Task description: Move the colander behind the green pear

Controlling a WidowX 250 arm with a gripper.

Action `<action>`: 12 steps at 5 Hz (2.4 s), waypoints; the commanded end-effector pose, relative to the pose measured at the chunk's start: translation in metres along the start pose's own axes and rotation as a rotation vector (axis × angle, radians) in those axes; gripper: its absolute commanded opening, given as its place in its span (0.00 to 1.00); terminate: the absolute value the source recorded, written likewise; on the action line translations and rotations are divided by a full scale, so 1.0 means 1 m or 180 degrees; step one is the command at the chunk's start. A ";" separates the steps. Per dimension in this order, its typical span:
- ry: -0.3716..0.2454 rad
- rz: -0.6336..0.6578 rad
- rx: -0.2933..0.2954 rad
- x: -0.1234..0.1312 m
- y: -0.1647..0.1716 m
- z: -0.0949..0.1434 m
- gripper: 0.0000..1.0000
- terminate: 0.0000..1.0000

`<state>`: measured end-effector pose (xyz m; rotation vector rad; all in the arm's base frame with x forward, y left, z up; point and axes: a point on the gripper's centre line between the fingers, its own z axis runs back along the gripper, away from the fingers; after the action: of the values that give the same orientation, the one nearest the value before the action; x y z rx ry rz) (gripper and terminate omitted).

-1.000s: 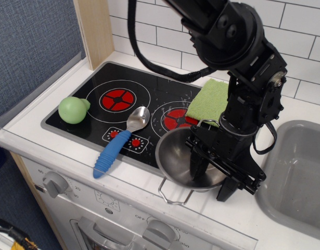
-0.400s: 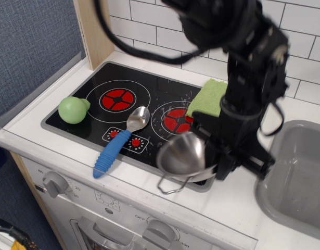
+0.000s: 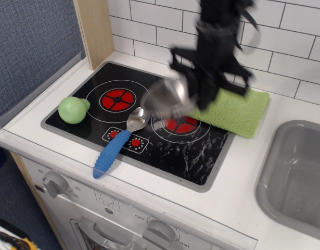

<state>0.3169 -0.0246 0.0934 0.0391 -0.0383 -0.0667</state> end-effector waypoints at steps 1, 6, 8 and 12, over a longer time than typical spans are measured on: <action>0.0049 0.0571 0.0153 0.039 0.100 -0.015 0.00 0.00; 0.0319 0.0603 0.0147 0.058 0.138 -0.053 1.00 0.00; -0.0064 0.0435 0.0139 0.055 0.124 -0.024 1.00 0.00; -0.0236 0.0271 0.0319 0.053 0.115 -0.015 1.00 0.00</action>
<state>0.3814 0.0807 0.0549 0.1205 -0.0386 0.0151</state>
